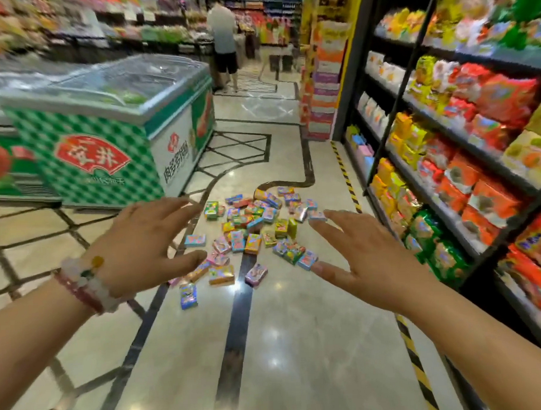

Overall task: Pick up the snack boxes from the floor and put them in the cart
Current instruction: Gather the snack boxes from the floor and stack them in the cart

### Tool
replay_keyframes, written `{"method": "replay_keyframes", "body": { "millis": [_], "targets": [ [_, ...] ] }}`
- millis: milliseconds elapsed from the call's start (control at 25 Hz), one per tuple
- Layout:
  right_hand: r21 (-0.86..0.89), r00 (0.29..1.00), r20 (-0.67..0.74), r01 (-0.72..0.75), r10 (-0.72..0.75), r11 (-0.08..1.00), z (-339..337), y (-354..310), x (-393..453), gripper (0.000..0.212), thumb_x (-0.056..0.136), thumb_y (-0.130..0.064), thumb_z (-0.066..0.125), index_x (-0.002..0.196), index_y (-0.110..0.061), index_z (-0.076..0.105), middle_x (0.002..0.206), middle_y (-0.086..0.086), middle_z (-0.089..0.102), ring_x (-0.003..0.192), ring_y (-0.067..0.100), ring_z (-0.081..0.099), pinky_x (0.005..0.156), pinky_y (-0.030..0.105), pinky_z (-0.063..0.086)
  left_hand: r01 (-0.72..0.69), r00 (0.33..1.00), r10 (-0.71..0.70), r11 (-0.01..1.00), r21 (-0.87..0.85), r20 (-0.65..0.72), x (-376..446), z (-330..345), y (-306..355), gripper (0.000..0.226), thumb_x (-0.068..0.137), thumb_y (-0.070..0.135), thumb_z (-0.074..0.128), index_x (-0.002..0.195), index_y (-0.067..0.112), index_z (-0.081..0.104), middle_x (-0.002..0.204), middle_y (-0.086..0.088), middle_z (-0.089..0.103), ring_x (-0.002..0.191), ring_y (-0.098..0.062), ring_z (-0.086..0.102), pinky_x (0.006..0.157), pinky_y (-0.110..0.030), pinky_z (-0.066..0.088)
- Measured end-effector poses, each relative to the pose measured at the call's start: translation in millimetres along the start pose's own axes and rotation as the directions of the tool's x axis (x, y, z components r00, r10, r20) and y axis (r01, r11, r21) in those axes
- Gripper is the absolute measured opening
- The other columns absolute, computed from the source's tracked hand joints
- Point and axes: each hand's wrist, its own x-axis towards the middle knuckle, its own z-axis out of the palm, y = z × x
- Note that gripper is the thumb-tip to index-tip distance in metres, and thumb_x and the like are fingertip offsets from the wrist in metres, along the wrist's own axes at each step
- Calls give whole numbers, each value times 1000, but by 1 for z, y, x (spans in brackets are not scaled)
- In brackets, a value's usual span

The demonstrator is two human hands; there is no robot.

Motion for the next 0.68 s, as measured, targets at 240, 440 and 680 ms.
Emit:
{"method": "replay_keyframes", "body": {
  "millis": [240, 440, 680],
  "targets": [
    [6, 992, -66, 108, -108, 994, 48, -36, 137, 89, 81, -80, 4, 144, -28, 41, 143, 7, 45, 132, 20, 28, 111, 43, 26, 89, 992, -93, 995, 55, 80, 30, 21, -104, 94, 71, 82, 20, 137, 21, 49, 143, -5, 46, 130, -27, 43, 105, -50, 30],
    [88, 987, -47, 159, -156, 983, 92, -67, 248, 94, 76, -85, 2, 146, -32, 35, 152, 0, 35, 133, 11, 16, 110, 30, 14, 142, 977, -145, 989, 34, 156, 74, 38, -196, 99, 62, 79, 10, 147, 32, 27, 156, 3, 23, 143, -18, 20, 112, -39, 11],
    [116, 986, 23, 164, -168, 980, 140, -80, 352, 91, 80, -81, 1, 142, -28, 43, 144, 4, 45, 133, 22, 32, 106, 29, 16, 138, 978, -146, 988, 66, 147, 120, 81, -283, 89, 71, 75, 22, 144, 27, 38, 151, -4, 36, 138, -26, 33, 109, -48, 25]
  ]
}}
